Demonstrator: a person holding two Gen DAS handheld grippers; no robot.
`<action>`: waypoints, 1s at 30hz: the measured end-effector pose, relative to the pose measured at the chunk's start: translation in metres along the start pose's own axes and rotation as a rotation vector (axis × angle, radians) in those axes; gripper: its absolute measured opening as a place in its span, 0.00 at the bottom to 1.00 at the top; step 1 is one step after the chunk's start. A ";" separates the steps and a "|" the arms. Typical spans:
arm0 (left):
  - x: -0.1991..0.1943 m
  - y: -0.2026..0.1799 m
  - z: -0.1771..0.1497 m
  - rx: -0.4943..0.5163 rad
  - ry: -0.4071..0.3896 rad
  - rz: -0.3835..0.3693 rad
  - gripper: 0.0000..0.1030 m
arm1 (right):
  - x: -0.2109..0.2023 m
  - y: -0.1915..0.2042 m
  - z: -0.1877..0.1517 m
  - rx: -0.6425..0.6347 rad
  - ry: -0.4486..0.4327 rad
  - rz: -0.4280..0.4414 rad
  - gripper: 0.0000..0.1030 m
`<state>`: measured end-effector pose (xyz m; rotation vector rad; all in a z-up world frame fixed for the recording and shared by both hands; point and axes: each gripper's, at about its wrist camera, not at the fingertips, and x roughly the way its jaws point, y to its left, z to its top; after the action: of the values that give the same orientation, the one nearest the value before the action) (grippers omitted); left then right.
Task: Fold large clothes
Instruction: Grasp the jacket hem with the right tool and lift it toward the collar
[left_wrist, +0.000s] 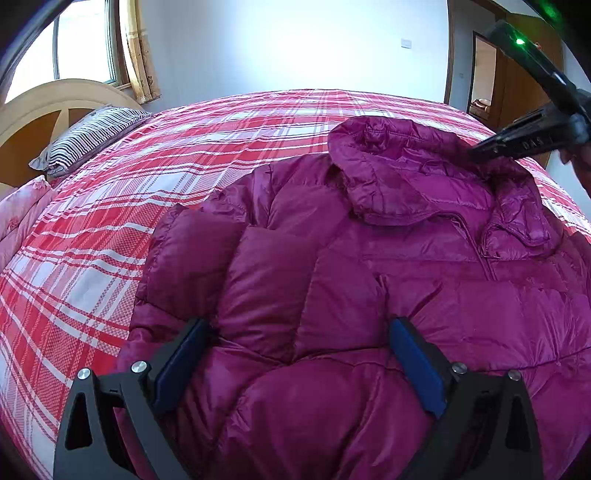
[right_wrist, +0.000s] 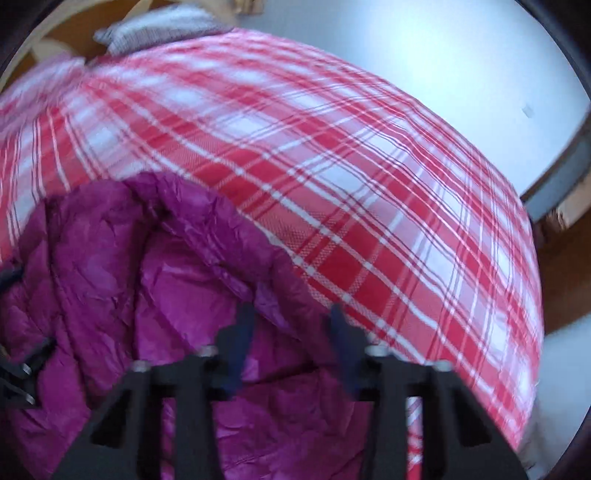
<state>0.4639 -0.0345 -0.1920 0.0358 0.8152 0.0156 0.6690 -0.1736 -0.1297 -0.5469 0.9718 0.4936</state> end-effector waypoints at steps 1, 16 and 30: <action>0.000 0.000 0.000 -0.001 0.000 -0.001 0.96 | -0.003 0.007 -0.003 -0.037 -0.002 -0.015 0.13; -0.023 0.013 0.007 -0.028 -0.036 -0.048 0.96 | 0.022 0.079 -0.101 -0.229 -0.217 -0.450 0.09; 0.032 -0.037 0.196 0.112 0.043 0.004 0.96 | 0.027 0.078 -0.108 -0.204 -0.262 -0.450 0.09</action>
<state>0.6286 -0.0760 -0.0824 0.1430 0.8586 -0.0259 0.5660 -0.1786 -0.2186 -0.8372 0.5267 0.2504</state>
